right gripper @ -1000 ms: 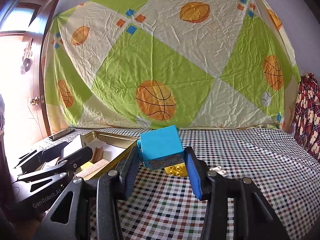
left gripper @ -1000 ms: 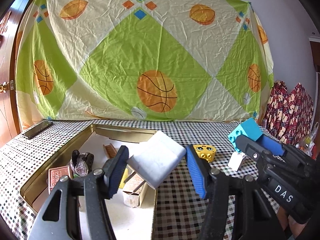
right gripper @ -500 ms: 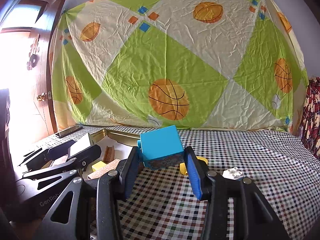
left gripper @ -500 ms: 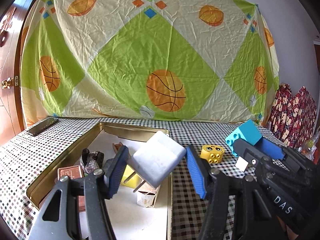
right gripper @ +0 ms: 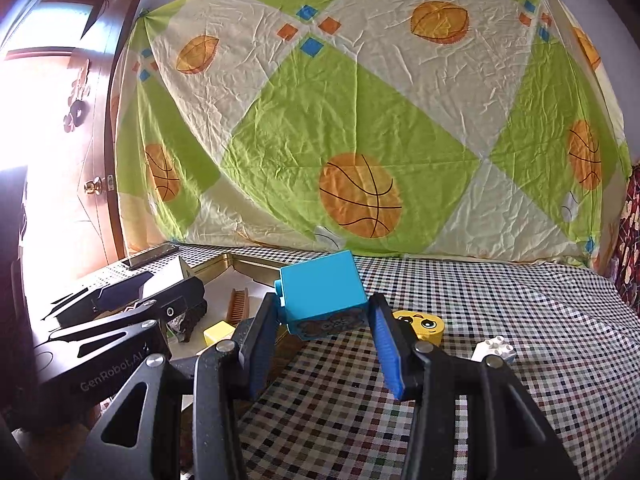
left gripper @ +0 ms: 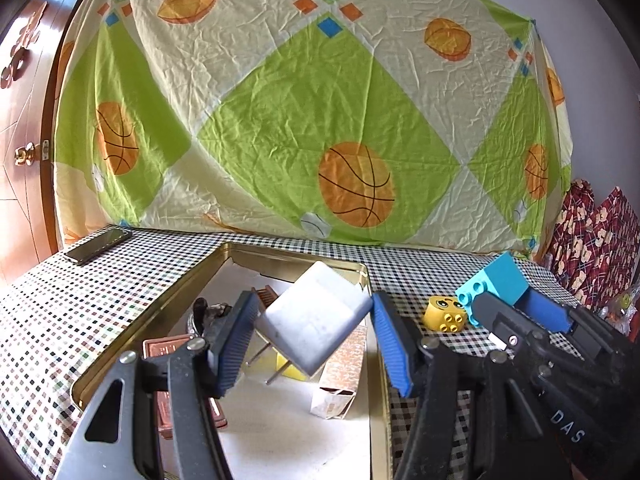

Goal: Organize rigid objects
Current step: 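Carry the charger and blue block over the gold tin with both grippers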

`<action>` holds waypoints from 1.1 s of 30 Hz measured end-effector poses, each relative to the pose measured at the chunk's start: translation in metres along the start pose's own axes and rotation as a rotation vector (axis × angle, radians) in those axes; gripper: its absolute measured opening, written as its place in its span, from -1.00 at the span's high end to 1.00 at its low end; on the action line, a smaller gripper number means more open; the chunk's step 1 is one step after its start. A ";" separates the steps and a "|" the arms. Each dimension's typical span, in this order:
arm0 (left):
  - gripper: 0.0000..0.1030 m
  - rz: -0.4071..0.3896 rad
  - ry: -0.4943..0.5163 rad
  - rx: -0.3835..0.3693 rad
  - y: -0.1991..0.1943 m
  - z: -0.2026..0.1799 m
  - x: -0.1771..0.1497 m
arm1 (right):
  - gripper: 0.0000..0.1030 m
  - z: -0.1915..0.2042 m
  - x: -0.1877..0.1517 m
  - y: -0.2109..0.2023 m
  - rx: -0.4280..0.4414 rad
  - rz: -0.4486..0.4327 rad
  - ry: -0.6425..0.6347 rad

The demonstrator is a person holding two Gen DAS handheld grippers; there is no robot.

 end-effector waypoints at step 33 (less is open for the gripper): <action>-0.14 0.038 0.012 0.069 0.003 0.039 0.001 | 0.06 0.044 -0.001 0.021 0.072 0.033 -0.059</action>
Point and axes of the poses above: each gripper's, at about its wrist camera, not at the fingertips, and y roughly the way its jaws point, z to its left, x to its top, the point moved 8 cm from there along y, roughly the way its jaws point, and after that the axes turned 3 degrees about -x, right-handed, at the moved point
